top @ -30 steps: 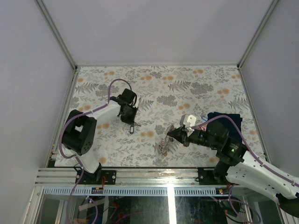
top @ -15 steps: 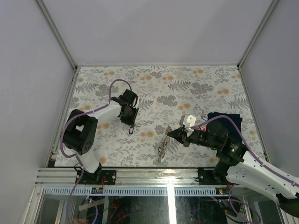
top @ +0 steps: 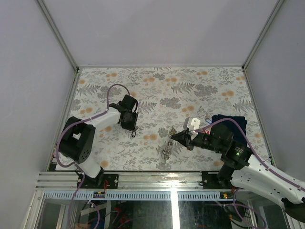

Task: Put the keys on the keyring
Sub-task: Pick up the key from the center of the board, then insert the key onto the keyring.

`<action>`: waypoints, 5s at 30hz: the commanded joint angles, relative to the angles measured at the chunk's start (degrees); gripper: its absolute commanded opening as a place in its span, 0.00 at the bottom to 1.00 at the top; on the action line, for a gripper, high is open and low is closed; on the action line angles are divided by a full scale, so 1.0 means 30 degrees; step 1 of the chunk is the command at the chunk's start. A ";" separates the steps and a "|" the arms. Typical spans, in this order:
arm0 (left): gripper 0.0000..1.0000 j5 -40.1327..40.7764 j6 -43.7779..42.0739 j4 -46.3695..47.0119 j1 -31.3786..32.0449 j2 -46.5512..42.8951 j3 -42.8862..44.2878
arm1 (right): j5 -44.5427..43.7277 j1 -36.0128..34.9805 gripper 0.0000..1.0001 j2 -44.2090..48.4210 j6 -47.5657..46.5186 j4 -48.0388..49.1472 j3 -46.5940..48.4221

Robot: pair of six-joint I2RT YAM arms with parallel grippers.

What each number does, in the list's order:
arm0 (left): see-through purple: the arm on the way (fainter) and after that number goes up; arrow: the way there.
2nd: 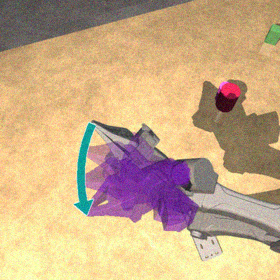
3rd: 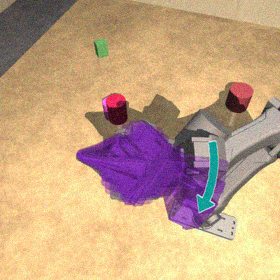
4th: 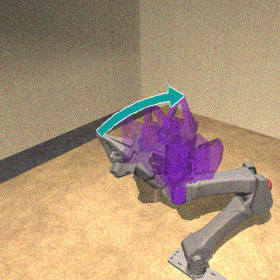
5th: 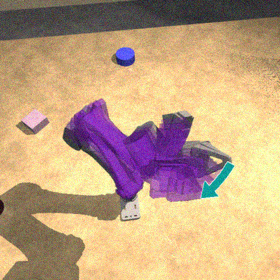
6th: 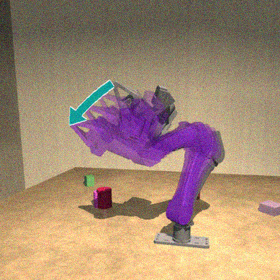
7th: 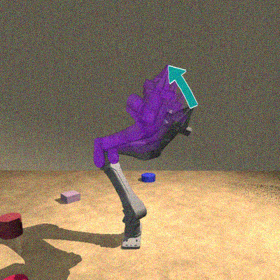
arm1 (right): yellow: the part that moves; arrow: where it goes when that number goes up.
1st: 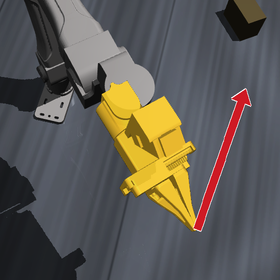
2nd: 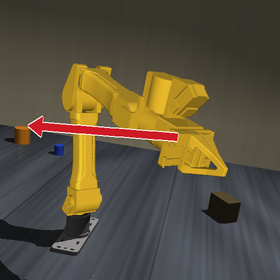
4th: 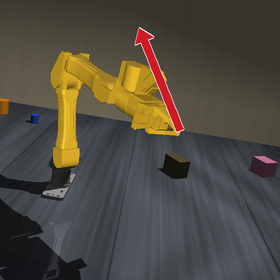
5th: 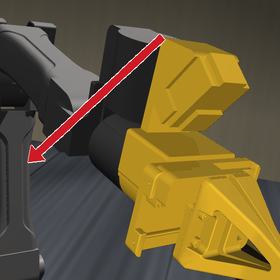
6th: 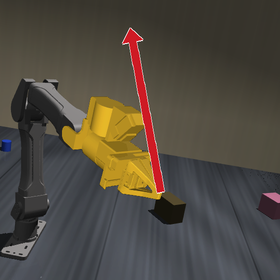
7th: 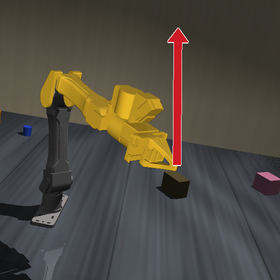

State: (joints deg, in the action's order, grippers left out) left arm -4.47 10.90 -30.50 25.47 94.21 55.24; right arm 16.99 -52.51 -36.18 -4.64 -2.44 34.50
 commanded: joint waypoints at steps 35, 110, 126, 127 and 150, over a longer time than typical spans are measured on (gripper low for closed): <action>0.07 0.0427 0.1261 0.2814 0.0120 -0.0081 -0.0947 | -0.0364 -0.0106 0.00 0.0461 -0.0327 0.1203 0.0204; 0.00 -0.8654 -0.7284 0.9265 0.3572 -1.4766 0.0319 | 1.0570 0.5873 0.00 0.0066 0.0009 1.4939 0.0114; 0.00 -1.2256 -1.4304 1.1651 0.3598 -1.4749 -0.0542 | 1.2326 0.5572 0.00 0.0659 -0.9477 1.3999 -0.0922; 0.00 -1.2452 -1.4616 1.2077 0.3669 -1.4843 -0.0748 | 1.2302 0.5491 0.00 0.0686 -1.0150 1.3476 -0.0876; 0.00 -1.1556 -2.2659 1.1720 0.8730 -1.4816 -0.1403 | 1.1319 0.4430 0.00 0.0831 -0.7440 1.1418 0.0355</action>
State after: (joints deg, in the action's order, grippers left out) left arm -40.10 -52.23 3.11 50.74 49.91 51.13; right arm 53.01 -38.70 -34.35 -39.16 24.12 31.33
